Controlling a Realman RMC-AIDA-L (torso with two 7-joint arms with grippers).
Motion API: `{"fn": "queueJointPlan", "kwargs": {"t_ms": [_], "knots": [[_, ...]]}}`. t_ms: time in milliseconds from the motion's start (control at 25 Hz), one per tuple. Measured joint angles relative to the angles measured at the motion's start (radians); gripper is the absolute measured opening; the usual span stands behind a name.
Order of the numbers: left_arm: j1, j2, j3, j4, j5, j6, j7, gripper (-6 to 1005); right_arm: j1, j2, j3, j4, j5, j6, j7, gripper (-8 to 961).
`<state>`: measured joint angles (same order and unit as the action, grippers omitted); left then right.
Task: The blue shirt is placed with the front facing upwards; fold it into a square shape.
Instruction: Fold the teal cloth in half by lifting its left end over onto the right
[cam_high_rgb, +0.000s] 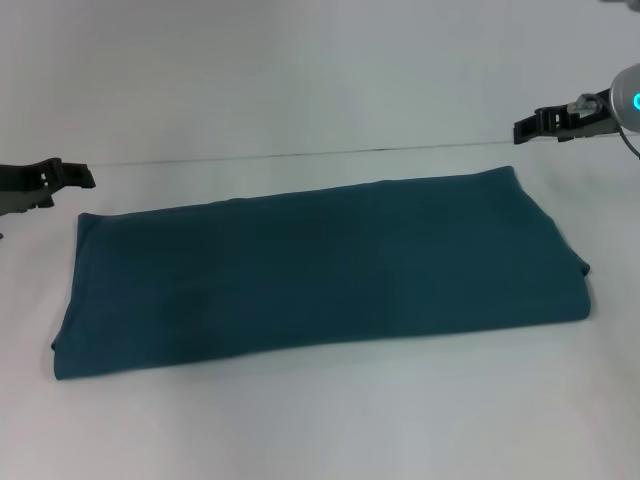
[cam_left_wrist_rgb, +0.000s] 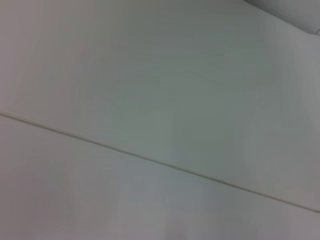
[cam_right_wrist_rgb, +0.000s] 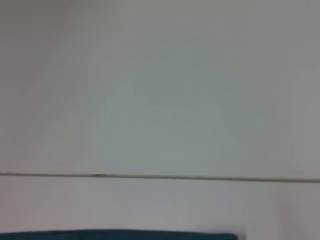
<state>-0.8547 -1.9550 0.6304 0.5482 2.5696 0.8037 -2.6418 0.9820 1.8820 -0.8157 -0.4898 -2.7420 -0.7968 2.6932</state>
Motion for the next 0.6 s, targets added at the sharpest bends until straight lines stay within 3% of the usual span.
{"fn": "queueJointPlan", "kwargs": {"t_ms": [200,240,600], "knots": [[0.015,0.0,0.0,0.008,-0.029,0.022,-0.001,619,-0.042,-0.027,0.001,-0.043,0.161,-0.104,-0.033,733],[0.019,0.0,0.0,0.013,-0.037,0.03,-0.001,654,-0.053,-0.029,0.001,-0.056,0.191,-0.125,-0.047,748],[0.131,-0.002,-0.002,0.133,-0.24,0.194,0.008,657,-0.199,-0.023,0.028,-0.159,0.523,-0.382,-0.218,849]]}}
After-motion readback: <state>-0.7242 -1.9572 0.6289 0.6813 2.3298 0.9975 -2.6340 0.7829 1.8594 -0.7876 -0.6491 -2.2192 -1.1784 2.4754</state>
